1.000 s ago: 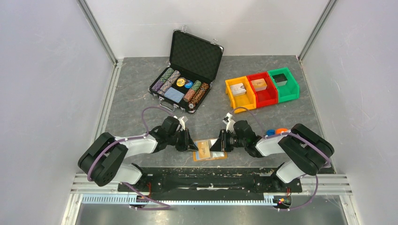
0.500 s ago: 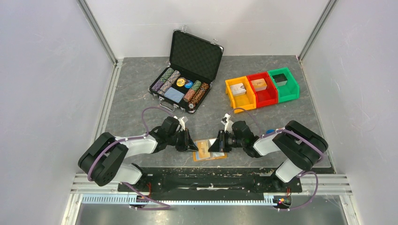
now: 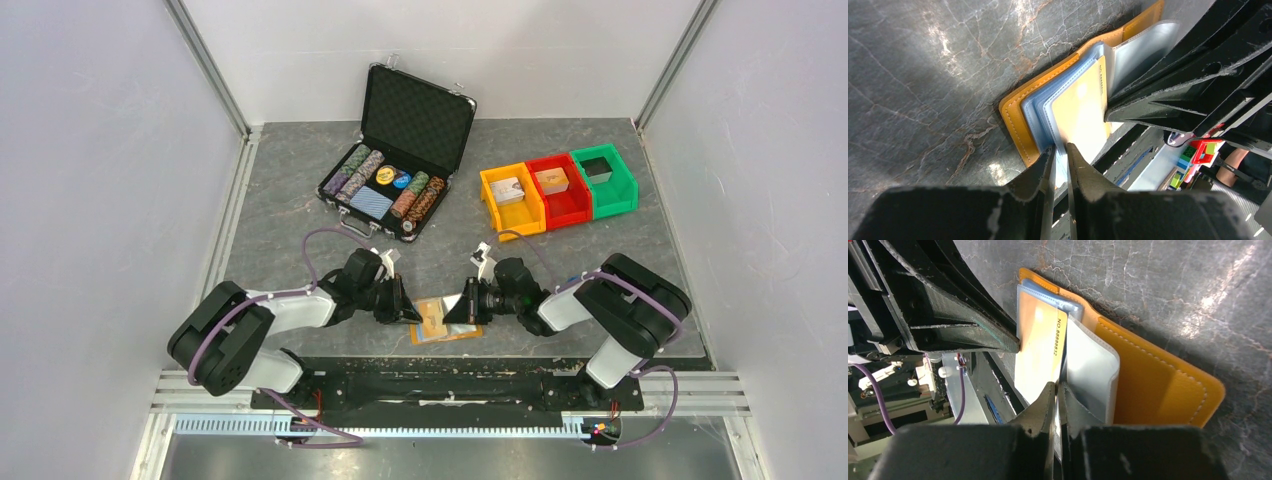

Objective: Take the credit cards out of the card holder
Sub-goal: Remove the credit card from the card holder.

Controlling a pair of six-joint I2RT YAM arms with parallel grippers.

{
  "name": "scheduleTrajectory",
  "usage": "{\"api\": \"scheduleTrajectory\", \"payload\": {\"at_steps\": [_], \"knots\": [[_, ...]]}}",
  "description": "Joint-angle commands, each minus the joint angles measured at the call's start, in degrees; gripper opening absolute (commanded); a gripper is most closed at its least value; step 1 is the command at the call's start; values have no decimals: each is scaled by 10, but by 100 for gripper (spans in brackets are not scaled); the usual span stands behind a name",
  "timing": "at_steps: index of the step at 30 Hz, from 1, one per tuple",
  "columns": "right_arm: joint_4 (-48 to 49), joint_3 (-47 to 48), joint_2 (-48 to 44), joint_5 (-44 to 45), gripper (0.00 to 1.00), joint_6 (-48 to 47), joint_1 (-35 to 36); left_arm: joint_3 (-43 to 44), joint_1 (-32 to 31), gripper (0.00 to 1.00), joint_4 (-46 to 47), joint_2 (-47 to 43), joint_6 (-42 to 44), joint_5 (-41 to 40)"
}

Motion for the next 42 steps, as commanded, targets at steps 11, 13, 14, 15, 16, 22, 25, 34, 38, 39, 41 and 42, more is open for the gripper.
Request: {"api": "scheduleTrajectory", "payload": {"at_steps": [11,13,14,15,16,22,25,34,38,39,41,42], "knots": [[3,-28,-44,13,0,-24,-15,11,-5,20,-75,26,6,-48],[1,-37,-52,15,0,-27,-18,12,-6,20,-75,24,6,-51],[-3,-40,-57,17,0,-28,-20,13,-5,20,-75,23,6,-51],[-10,-40,-62,21,0,-32,-22,13,-6,20,-88,23,7,-52],[-18,-39,-67,22,0,-38,-24,13,-5,20,-90,23,7,-52],[-62,-30,-99,22,0,-62,-41,12,-5,20,-89,32,8,-54],[-68,-31,-110,8,0,-67,-52,12,-5,20,-89,33,8,-54],[-66,-20,-114,-46,0,-72,-65,19,-5,21,-90,29,4,-51],[-60,-16,-101,-48,4,-67,-64,19,-5,21,-80,35,-3,-41],[-60,-15,-98,-46,7,-66,-64,19,-5,21,-80,37,-4,-40],[-57,-12,-88,-42,10,-61,-61,18,-5,21,-81,41,-6,-38],[-58,-10,-82,-37,14,-60,-60,18,-6,21,-81,42,-6,-37]]}}
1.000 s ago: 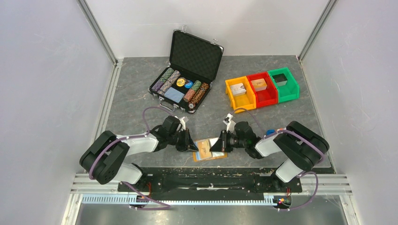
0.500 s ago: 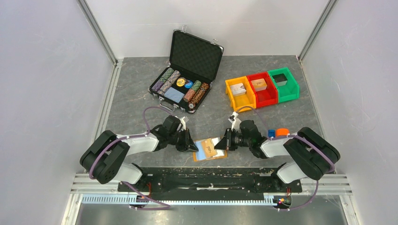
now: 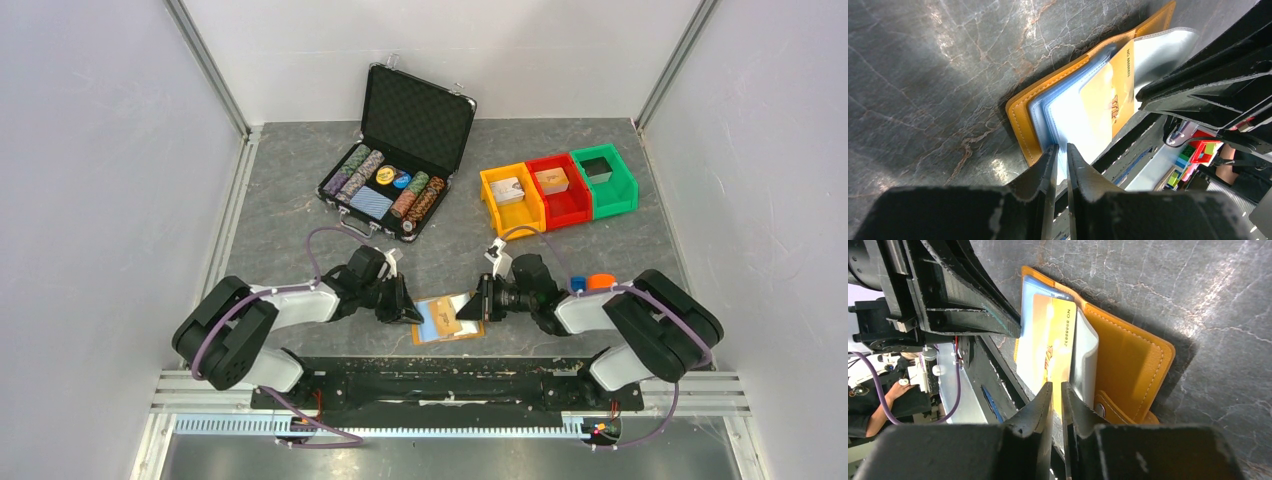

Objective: Take the credit cards out of the card holder
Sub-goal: Remove the credit card from the card holder.

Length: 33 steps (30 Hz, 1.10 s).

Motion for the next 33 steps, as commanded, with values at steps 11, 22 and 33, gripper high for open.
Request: {"api": "scheduleTrajectory", "payload": {"at_steps": [11,22,33], "knots": [[-113,74,11,94,27,-58,27,-7,-4,20,-45,27,-6,-34],[-11,42,55,38,28,-2,28,-9,-5,20,-44,32,-7,-33],[12,27,36,44,0,8,8,-5,-4,20,-49,26,-3,-41]]}}
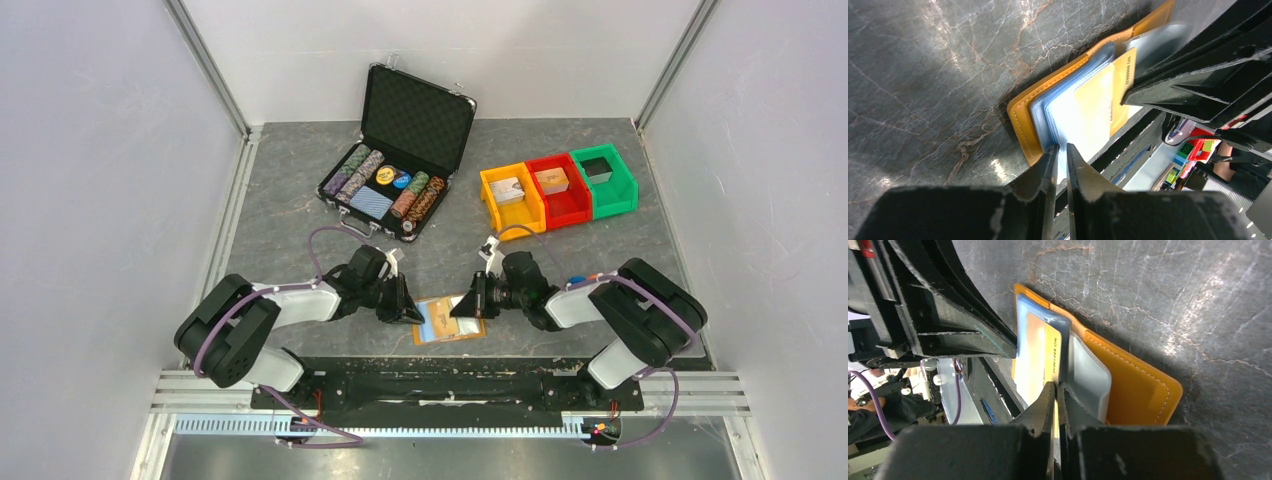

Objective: Take the credit cards out of the card holder
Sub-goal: Remove the credit card from the card holder.

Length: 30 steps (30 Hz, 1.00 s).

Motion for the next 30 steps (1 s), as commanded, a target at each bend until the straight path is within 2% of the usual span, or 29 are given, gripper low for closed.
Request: {"api": "scheduleTrajectory", "payload": {"at_steps": [1,9,13,17,22,27,30], "knots": [[-18,-4,-40,18,0,-26,-18,-7,-4,20,-58,15,-1,-54],[-165,36,-122,28,0,-129,-67,15,-4,20,-92,0,17,-65],[-269,72,-170,59,0,-194,-82,32,-4,22,-110,-7,26,-62],[-327,103,-205,47,0,-233,-99,52,-4,33,-133,-45,28,-54],[-397,160,-225,15,0,-284,-112,124,-4,43,-203,-91,55,-48],[-424,202,-239,-68,0,-320,-114,208,-4,54,-292,-135,104,-64],[-424,217,-242,-121,0,-325,-115,234,-4,58,-301,-156,116,-62]]}}
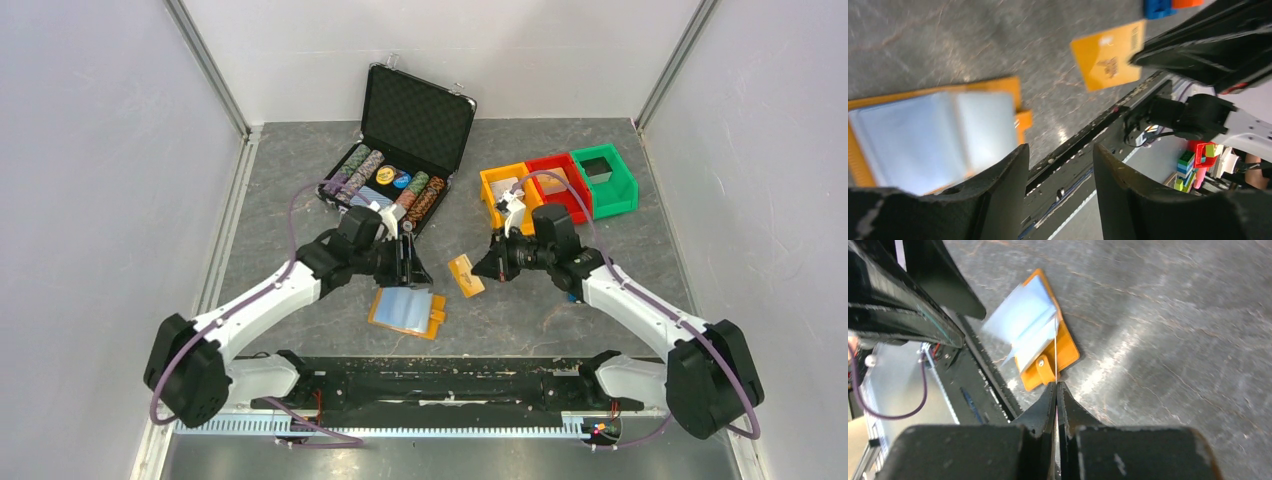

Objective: Take the credit cards out of the card holder
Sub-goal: Remove the credit card from the card holder.

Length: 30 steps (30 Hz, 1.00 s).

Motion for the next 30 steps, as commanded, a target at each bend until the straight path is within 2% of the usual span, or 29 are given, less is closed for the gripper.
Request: {"api": "scheduleTrajectory", "payload": {"at_steps": [1,9,16,21,25,28,30], "knots": [[-15,39,-17,-100,0,-37,-2,51,-1,58,-53,-39,56,-7],[-1,29,-27,-129,0,-39,-1,75,-1,61,-60,-54,77,-2],[97,1,-40,-248,0,15,-1,73,-1,62,-14,-44,110,87],[119,-13,-44,-268,0,29,6,70,-1,62,26,-29,109,155],[121,-15,-46,-265,0,33,13,70,-2,62,45,-13,107,169],[121,-15,-47,-251,0,37,21,70,-3,60,63,2,103,186],[121,-15,-47,-252,0,40,23,71,-4,53,70,10,102,203]]}}
